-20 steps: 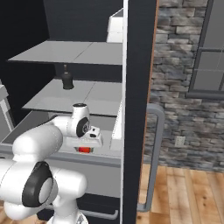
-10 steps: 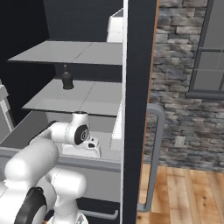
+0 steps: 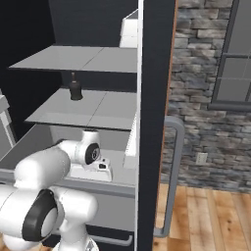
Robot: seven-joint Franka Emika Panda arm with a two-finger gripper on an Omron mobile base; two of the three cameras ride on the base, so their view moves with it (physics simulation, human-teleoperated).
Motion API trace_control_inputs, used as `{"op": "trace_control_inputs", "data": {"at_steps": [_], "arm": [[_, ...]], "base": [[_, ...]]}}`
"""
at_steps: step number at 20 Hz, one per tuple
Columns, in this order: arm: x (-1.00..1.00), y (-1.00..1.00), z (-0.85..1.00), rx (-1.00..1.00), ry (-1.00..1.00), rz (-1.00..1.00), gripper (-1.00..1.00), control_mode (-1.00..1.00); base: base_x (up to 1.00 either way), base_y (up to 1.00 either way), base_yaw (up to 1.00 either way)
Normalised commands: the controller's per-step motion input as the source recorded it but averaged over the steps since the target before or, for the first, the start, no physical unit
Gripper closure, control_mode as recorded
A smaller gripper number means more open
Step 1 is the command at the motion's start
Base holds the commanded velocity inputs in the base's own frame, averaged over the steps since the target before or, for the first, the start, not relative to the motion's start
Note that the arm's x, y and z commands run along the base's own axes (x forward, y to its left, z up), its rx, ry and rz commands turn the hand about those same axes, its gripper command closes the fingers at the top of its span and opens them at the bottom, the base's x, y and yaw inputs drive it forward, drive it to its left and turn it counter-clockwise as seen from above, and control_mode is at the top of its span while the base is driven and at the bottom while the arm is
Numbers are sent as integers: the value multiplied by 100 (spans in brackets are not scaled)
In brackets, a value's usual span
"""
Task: Place the squash and tomato inside the fridge drawer. Close the drawer after placing the vegetables.
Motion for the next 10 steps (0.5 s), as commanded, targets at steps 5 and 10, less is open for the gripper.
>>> {"op": "trace_control_inputs", "data": {"at_steps": [5,10], "arm": [[3,0,-41,3,0,0,100,-100],[-36,0,-21,3,0,0,100,-100]], "base": [[0,0,0],[0,0,0]]}}
